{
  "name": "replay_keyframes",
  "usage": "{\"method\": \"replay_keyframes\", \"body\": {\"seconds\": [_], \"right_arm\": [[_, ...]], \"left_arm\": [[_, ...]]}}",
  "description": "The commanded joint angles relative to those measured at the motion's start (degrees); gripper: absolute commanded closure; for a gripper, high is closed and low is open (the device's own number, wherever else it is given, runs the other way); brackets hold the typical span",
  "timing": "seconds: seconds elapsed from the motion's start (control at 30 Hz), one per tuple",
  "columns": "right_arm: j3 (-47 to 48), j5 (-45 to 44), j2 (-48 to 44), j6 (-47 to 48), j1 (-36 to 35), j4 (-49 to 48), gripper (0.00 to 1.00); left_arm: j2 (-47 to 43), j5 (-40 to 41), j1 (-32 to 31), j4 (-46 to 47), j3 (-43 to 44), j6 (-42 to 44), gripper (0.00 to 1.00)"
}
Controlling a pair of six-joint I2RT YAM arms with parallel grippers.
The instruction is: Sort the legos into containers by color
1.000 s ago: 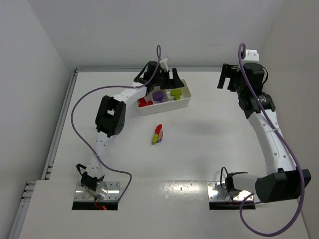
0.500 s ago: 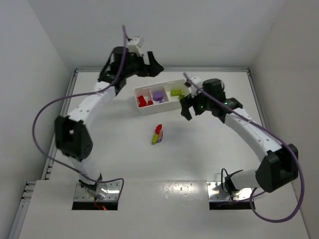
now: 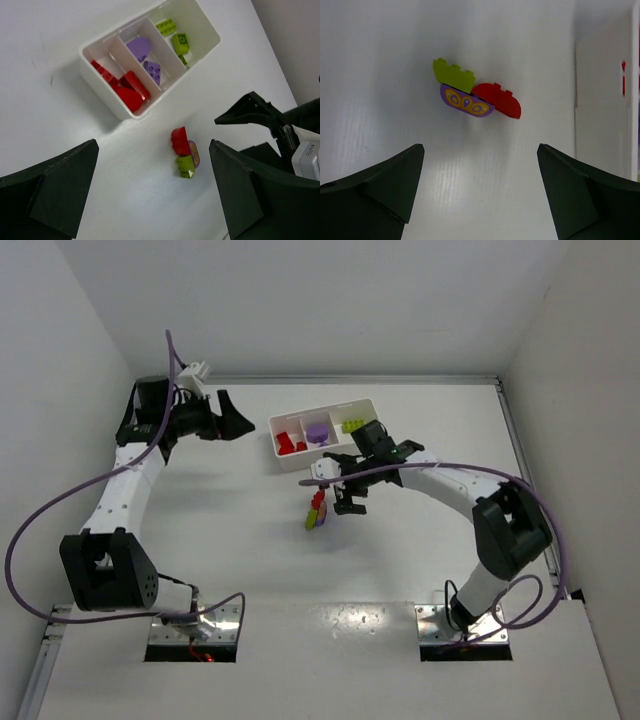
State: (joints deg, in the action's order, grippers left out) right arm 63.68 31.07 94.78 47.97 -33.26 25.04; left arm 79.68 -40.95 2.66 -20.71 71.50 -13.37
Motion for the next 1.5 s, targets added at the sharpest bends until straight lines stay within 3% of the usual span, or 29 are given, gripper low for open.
{"method": "replay_keyframes", "body": {"seconds": [0.0,0.17,0.3,0.33,0.5,1.0,1.47], "right_arm": [[4.87,11.45,3.47,28.69,0.47,5.71,0.05],[12.69,14.89,12.77,48.77,1.0,19.85,0.06],[15.33,15.6,16.91,54.16,1.0,18.3,0.19],[16.12,15.6,17.45,55.9,1.52,18.29,0.27],[17.53,15.6,20.09,65.31,3.28,18.65,0.4],[21.39,13.49,26.5,66.47,3.81,15.48,0.42],[25.01,15.15,30.02,70.77,2.76,22.06,0.42]], "left_arm": [[-3.82,-8.09,3.92,-3.81,-2.15,3.08,0.0],[-4.97,-9.32,7.09,-3.81,-3.83,2.55,0.0],[-5.59,-9.85,8.42,-3.81,-4.97,2.03,0.0],[-5.59,-9.85,8.94,-3.81,-4.97,2.03,0.0],[-6.12,-10.47,10.17,-3.81,-5.5,2.03,0.0],[-1.37,-12.14,11.32,-2.76,-4.97,0.89,0.0],[0.3,-12.66,12.9,-2.76,-5.5,0.89,0.0]]}}
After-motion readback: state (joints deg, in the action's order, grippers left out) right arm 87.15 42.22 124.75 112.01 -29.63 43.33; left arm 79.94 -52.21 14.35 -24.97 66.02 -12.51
